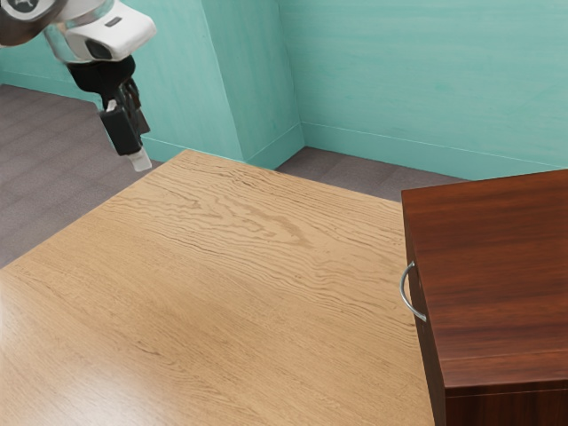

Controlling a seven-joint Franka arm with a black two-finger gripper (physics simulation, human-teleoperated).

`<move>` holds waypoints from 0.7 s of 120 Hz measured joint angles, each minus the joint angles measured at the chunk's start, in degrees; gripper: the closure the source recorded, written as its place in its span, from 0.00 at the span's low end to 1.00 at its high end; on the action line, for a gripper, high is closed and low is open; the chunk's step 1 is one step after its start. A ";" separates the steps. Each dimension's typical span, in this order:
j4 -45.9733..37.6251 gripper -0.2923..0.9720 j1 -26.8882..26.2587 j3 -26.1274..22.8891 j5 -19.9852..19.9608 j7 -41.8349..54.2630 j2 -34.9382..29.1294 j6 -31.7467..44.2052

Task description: Pull the drawer handle with one arm to open the drawer

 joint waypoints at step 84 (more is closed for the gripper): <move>-12.96 0.23 -8.46 -3.36 -1.86 18.62 -5.94 0.86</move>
